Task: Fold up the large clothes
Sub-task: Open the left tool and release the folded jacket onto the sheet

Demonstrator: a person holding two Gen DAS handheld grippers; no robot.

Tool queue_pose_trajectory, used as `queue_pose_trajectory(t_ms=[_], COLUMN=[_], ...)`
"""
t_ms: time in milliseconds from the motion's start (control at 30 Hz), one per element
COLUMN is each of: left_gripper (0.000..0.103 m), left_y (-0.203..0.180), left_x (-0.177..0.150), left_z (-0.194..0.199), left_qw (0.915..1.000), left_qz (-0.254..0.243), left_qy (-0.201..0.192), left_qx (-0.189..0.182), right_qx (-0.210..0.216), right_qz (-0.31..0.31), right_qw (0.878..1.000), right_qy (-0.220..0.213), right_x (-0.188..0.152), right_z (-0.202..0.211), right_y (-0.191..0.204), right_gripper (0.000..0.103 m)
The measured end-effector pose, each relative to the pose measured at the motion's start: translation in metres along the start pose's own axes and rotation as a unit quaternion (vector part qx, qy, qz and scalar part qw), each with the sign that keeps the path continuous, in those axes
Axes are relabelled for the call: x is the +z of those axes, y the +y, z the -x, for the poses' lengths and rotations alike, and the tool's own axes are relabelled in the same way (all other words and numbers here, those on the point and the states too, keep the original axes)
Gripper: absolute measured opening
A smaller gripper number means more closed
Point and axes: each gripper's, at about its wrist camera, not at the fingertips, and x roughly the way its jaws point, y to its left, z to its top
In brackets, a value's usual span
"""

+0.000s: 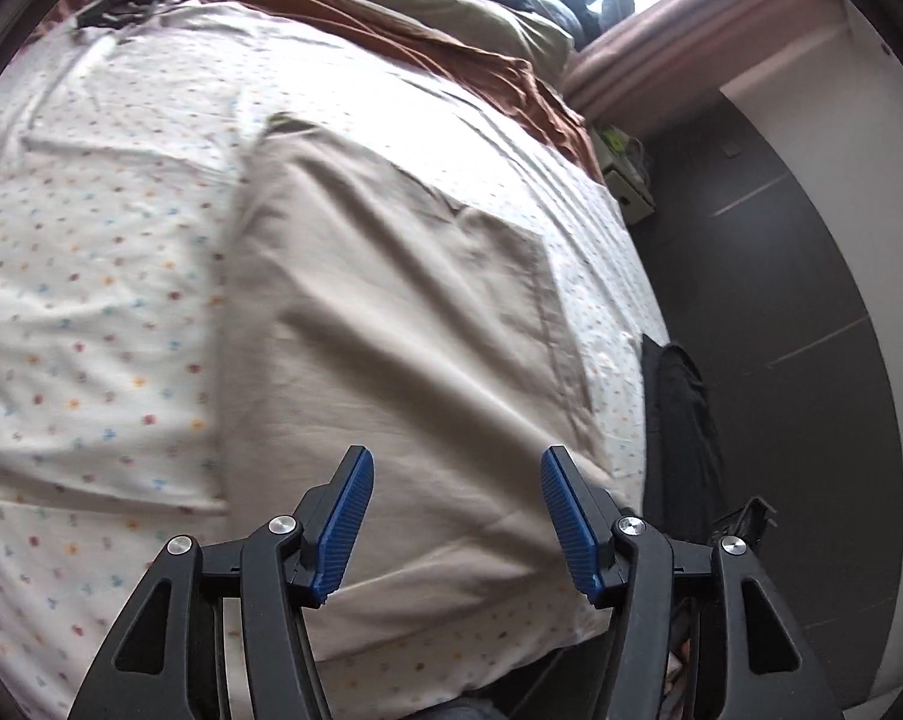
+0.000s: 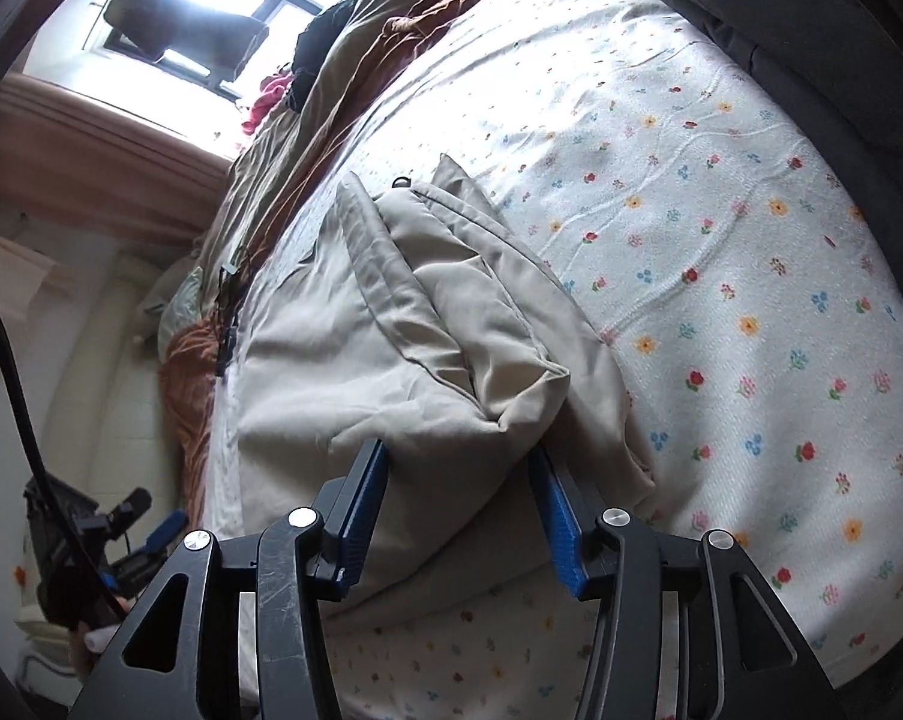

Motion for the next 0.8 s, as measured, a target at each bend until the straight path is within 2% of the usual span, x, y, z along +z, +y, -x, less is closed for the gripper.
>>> queue_pose_trajectory(t_ms=[100, 133, 167, 233, 467, 533, 600, 700, 800], left_gripper=[0.06, 0.06, 0.06, 0.06, 0.059, 0.053, 0.039, 0.038, 0.038], left_y=[0.024, 0.032, 0.038, 0.048, 0.06, 0.059, 0.059, 0.054, 0.051], left_x=[-0.009, -0.012, -0.016, -0.023, -0.045, -0.05, -0.056, -0.063, -0.063], left_z=[0.005, 0.005, 0.004, 0.003, -0.023, -0.032, -0.042, -0.044, -0.043], left_qw=[0.9992, 0.9988, 0.9985, 0.9979, 0.9965, 0.9965, 0.9962, 0.9966, 0.9962], left_qz=[0.013, 0.018, 0.024, 0.03, 0.03, 0.029, 0.029, 0.016, 0.011], left_qy=[-0.009, -0.008, -0.005, 0.001, 0.027, 0.037, 0.054, 0.054, 0.058], left_qx=[0.038, 0.044, 0.049, 0.057, 0.073, 0.07, 0.061, 0.061, 0.064], right_qx=[-0.011, -0.012, -0.013, 0.001, 0.007, -0.002, -0.014, -0.025, -0.036], right_qz=[0.0, 0.001, 0.002, 0.009, 0.043, 0.033, 0.018, -0.001, 0.0], right_qw=[1.0, 1.0, 1.0, 1.0, 0.998, 0.998, 0.998, 0.999, 0.999], right_qy=[-0.007, -0.009, -0.011, -0.013, -0.054, -0.054, -0.056, -0.041, -0.031], right_x=[0.008, 0.01, 0.012, 0.014, 0.005, -0.001, -0.007, -0.015, -0.013], right_z=[-0.005, -0.006, -0.006, -0.005, 0.029, 0.032, 0.034, 0.027, 0.027], right_y=[-0.002, -0.003, -0.003, -0.002, 0.004, -0.007, -0.022, -0.04, -0.041], right_gripper=[0.049, 0.045, 0.032, 0.014, 0.009, 0.008, 0.008, 0.008, 0.011])
